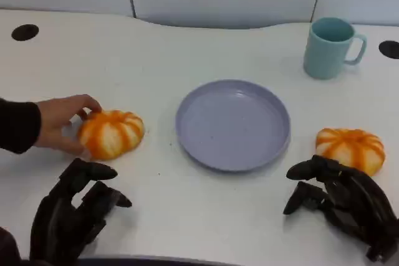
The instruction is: Grasp the bread from the table and place it into the plate.
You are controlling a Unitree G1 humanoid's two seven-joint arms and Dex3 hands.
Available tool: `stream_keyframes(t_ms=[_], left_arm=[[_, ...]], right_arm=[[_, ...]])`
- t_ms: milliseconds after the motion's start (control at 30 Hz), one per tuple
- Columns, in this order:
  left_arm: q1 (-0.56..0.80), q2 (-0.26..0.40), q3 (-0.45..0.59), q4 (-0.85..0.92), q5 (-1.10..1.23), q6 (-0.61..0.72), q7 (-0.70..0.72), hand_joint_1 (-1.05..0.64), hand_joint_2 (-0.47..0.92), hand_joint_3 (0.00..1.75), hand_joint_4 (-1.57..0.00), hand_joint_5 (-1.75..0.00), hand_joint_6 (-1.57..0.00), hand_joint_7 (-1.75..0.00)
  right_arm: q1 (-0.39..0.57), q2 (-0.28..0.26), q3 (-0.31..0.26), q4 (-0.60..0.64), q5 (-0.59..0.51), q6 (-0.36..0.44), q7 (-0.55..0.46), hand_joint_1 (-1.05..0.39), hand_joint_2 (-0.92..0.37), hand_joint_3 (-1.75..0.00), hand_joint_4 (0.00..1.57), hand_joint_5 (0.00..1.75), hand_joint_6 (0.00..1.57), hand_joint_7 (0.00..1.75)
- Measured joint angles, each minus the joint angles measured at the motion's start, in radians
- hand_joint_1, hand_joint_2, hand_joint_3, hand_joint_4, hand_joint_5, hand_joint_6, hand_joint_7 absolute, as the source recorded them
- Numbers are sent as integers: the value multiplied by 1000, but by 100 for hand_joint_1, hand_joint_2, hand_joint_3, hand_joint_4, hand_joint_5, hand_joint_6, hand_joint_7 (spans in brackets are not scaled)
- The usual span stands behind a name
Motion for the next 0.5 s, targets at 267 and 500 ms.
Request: stream_keyframes(t_ms=[267, 500], left_arm=[[0, -2, 0, -1, 1, 0, 2, -59, 92, 10, -36, -175, -34, -143], [0, -3, -8, -18, 19, 6, 38, -57, 92, 15, -34, -175, -30, -148]], right_arm=[[5, 0, 3, -5, -12, -22, -6, -53, -92, -12, 66, 137, 81, 78], [-8, -3, -2, 17, -10, -14, -1, -54, -92, -9, 67, 136, 81, 79]])
